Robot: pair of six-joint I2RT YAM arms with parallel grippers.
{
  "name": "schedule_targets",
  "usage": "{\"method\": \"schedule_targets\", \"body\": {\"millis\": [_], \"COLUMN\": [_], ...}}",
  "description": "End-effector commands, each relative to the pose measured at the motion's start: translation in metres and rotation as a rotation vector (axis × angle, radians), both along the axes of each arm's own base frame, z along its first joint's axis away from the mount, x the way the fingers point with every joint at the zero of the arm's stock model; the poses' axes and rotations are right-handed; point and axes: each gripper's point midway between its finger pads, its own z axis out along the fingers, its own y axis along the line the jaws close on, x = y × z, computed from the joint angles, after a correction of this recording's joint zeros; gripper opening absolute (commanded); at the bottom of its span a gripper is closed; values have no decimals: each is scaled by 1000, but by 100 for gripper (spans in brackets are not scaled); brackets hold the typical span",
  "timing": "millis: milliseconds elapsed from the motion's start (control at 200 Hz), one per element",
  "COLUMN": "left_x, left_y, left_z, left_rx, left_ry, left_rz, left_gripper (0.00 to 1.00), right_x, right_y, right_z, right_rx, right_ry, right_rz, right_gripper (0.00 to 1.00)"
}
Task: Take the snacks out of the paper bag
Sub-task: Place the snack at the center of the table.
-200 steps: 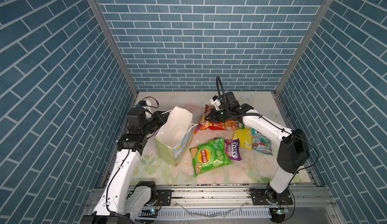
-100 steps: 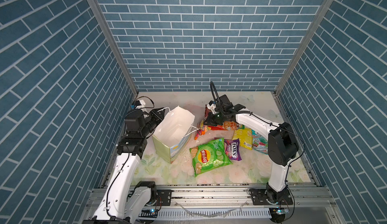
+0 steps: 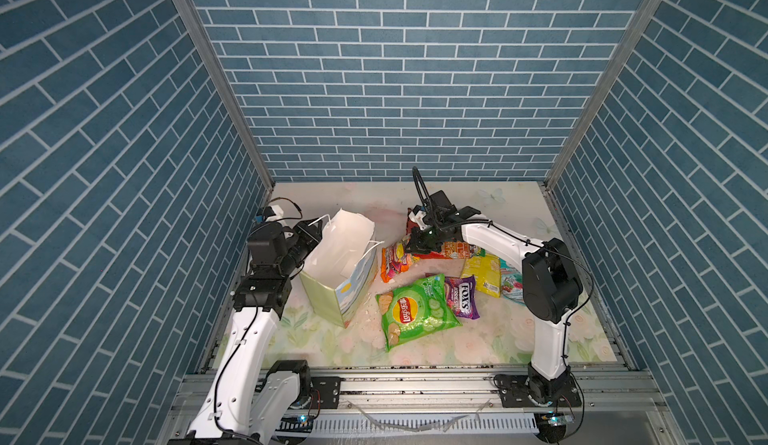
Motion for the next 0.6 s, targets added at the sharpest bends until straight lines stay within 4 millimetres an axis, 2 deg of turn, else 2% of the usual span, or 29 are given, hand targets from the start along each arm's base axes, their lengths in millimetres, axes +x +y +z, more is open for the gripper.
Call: {"method": "schedule_targets", "body": {"millis": [0,120,390,535,595], "left_x": [-3,-8,-21,-24,-20], "left_y": [2,-2,-5,-4,-4], "left_z": [9,9,15,2,-5], "left_rx": [50,108,218,241,205], "left_ry": [4,53,120,180,189], "left_rz": [-9,-58,-137,-157,-166], "left_gripper": [36,40,47,54,52], "right_x": [5,7,9,11,12], "right_y": [1,0,-4,-3,-2], "right_z": [12,17,33,43,47], "right_rx": [-8,-14,-10,-1,8], "right_ry": [-55,-65,-100,-119,-121], "right_rz": [22,15,-7,-16,-22], "right_gripper": [10,21,24,26,26]}}
